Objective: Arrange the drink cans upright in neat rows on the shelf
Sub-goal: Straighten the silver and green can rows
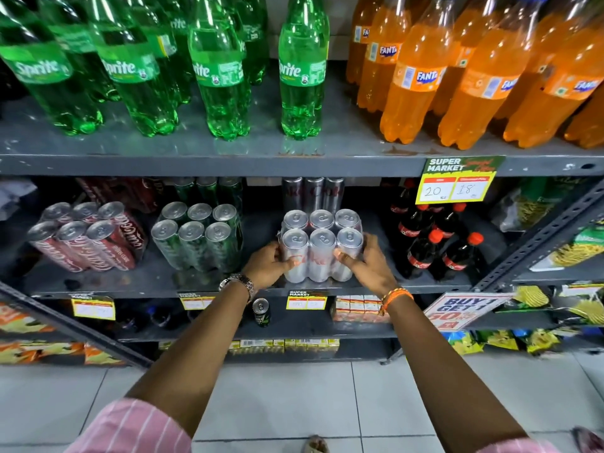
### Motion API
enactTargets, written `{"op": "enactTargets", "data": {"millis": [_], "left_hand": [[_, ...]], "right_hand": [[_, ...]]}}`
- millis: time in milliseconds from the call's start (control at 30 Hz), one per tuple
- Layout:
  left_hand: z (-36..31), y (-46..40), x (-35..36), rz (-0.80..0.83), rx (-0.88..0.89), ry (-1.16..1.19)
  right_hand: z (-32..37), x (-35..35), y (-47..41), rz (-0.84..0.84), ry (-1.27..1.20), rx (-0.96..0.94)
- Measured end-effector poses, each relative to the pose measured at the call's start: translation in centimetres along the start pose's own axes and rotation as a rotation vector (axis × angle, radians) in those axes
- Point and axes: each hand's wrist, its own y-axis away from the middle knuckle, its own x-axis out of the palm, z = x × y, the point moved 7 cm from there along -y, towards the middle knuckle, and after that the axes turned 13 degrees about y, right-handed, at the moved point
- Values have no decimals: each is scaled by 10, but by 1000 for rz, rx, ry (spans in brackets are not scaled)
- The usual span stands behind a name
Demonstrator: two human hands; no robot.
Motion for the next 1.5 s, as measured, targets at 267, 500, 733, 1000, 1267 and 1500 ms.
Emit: {"op": "enactTargets", "data": {"millis": [267, 500, 733, 1000, 1267, 1500], "left_hand": [[-22, 84, -140, -723, 388, -39], [74, 74, -237, -879, 115, 93], [97, 22, -251, -295, 75, 35], [105, 19, -251, -310, 7, 20], [99, 56, -241, -389, 79, -31], [103, 63, -241, -399, 61, -31]], "right_hand": [[115, 18, 60, -548, 217, -355], [169, 154, 20, -57, -14, -256], [170, 216, -9, 120, -65, -95], [176, 222, 4, 160, -81, -47], [172, 214, 16, 202, 66, -70], [165, 215, 22, 186, 101, -96]]}}
